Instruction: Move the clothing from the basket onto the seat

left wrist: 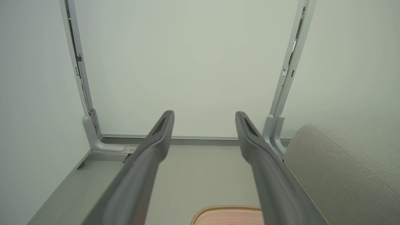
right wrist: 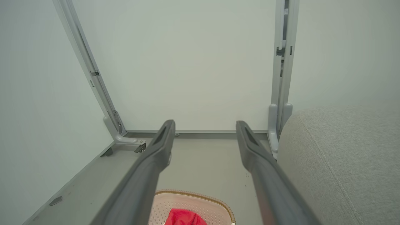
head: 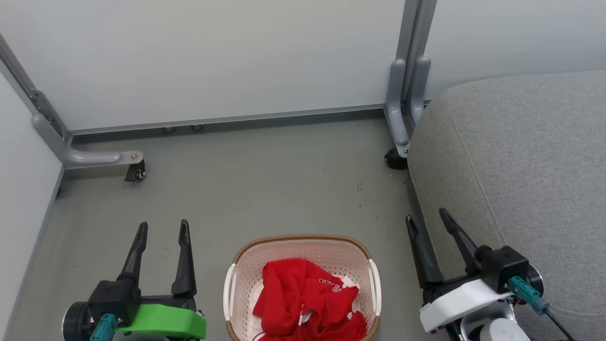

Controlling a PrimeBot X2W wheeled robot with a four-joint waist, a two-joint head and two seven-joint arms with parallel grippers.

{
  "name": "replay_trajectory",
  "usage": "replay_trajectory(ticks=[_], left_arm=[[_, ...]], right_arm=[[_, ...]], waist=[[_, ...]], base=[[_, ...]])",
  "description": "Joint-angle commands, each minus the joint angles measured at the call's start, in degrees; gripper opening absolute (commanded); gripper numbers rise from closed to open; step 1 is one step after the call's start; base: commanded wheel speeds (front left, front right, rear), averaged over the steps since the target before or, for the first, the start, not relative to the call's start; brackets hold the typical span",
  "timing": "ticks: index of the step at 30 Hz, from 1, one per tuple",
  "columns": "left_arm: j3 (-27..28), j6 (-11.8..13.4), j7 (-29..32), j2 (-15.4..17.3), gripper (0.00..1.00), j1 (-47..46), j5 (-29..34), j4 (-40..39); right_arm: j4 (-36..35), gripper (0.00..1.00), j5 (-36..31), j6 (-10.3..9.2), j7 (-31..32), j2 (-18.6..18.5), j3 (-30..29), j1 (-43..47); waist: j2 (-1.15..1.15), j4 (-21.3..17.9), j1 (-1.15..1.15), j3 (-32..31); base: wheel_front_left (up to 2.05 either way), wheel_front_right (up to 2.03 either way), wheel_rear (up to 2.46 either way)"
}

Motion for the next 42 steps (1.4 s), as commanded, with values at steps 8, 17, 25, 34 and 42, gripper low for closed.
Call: replay_trajectory(ticks=[8, 17, 25, 34, 42], left_arm=[[-0.2, -0.35, -1.21, 0.22, 1.0, 0.84, 4.49, -0.12], [-0.54, -0.37, -1.88, 0.24, 1.0, 1.07, 7.54, 0.19], [-0.55, -0.34, -1.86, 0.24, 1.0, 1.13, 7.72, 0.35], [-0.97, -0.01, -1.86, 0.24, 1.0, 1.2, 8.08, 0.71], [-4.0, -2.1, -1.86, 0.22, 1.0, -2.65, 8.92, 4.8]], right_arm=[[-0.86, 1.0, -3.84, 0.02, -1.25, -0.3, 0.87, 0.85], [-0.98, 1.0, -6.5, 0.02, -2.04, -0.34, 1.34, 1.13], [-0.75, 1.0, -5.93, 0.01, -2.0, -0.33, 1.56, 1.1], [-0.42, 1.0, -5.49, 0.01, -2.0, -0.33, 1.12, 0.72], [-0.95, 1.0, -6.04, 0.01, -2.0, -0.32, -1.01, -1.58]], waist=[[0.0, -0.14, 0.0, -0.27], [0.0, -0.03, 0.0, -0.48], [0.0, 0.15, 0.0, -0.65], [0.0, 0.04, 0.0, 0.33], [0.0, 0.06, 0.0, 8.01]], base=[[0.0, 0.0, 0.0], [0.0, 0.0, 0.0], [0.0, 0.0, 0.0], [0.0, 0.0, 0.0], [0.0, 0.0, 0.0]])
